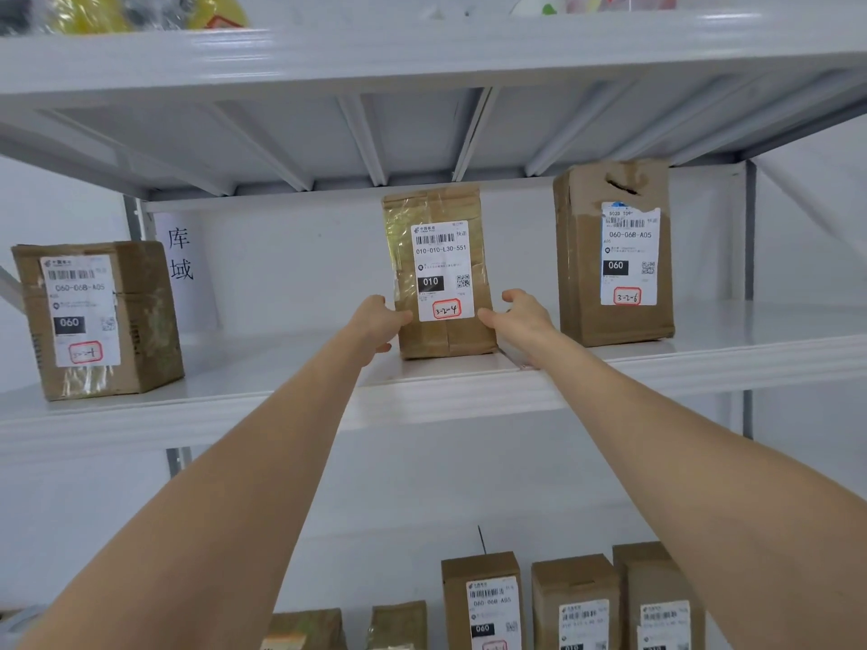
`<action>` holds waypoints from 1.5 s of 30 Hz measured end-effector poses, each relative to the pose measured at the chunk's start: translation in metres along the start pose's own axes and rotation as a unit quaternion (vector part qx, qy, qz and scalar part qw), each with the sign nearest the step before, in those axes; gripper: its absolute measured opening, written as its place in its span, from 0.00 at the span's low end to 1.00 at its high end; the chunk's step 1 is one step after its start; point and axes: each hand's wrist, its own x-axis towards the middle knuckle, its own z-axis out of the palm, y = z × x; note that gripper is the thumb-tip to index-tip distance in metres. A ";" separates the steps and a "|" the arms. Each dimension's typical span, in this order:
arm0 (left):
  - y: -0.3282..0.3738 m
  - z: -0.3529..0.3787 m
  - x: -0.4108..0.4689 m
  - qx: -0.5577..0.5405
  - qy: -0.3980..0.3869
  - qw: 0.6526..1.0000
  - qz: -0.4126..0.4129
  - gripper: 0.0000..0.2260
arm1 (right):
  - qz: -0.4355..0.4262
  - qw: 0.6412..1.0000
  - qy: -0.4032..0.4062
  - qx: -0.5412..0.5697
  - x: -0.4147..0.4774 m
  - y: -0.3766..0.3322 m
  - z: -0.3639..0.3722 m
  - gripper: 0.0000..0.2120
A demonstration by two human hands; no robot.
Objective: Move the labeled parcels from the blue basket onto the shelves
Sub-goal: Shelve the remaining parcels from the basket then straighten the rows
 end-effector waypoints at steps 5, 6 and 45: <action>0.005 0.006 -0.035 0.002 0.075 0.997 0.022 0.25 | -0.009 0.999 0.045 -0.012 -0.021 0.007 -0.010 0.29; 0.005 0.009 -0.043 -0.005 0.090 0.996 0.030 0.23 | -0.014 0.998 0.055 -0.019 -0.026 0.009 -0.010 0.28; -0.190 0.471 -0.371 0.134 -0.256 0.952 -0.102 0.19 | 0.310 0.927 -0.098 -0.186 -0.368 0.462 -0.152 0.14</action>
